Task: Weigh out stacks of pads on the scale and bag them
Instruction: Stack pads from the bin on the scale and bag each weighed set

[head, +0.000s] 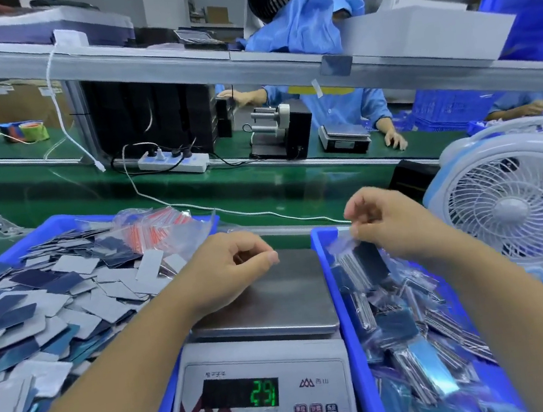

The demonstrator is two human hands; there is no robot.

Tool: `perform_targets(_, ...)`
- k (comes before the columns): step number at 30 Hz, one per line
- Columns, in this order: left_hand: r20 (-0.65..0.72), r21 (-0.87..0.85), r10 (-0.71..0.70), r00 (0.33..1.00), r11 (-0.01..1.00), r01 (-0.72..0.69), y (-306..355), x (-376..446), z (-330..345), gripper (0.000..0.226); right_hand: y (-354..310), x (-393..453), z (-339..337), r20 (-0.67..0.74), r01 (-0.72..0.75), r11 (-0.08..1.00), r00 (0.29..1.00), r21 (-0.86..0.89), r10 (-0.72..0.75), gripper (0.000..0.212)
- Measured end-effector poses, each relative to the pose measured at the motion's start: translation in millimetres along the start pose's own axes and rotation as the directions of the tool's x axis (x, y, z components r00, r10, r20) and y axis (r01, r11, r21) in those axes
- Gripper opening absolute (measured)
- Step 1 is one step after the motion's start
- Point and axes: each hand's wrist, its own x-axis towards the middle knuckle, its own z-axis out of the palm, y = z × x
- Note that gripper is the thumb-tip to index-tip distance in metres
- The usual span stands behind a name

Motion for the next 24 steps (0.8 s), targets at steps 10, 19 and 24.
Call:
perform_targets(10,0.005,0.009,-0.011,1.000,1.000,0.011,2,-2,0,0.019,18,-2,9,0.091,-0.032,0.789,0.990,-0.614,0.111,0.018)
perform_targets(19,0.004,-0.007,-0.035,0.999,0.999,0.035,-4,-1,-2,0.018,-2,-11,9,0.281,0.063,0.575,0.912,-0.816,0.299,0.032)
perform_targets(24,-0.015,0.005,-0.029,0.999,1.000,0.030,-5,-1,-2,0.017,-18,-17,34,0.110,0.014,0.681,0.989,-0.732,0.098,0.030)
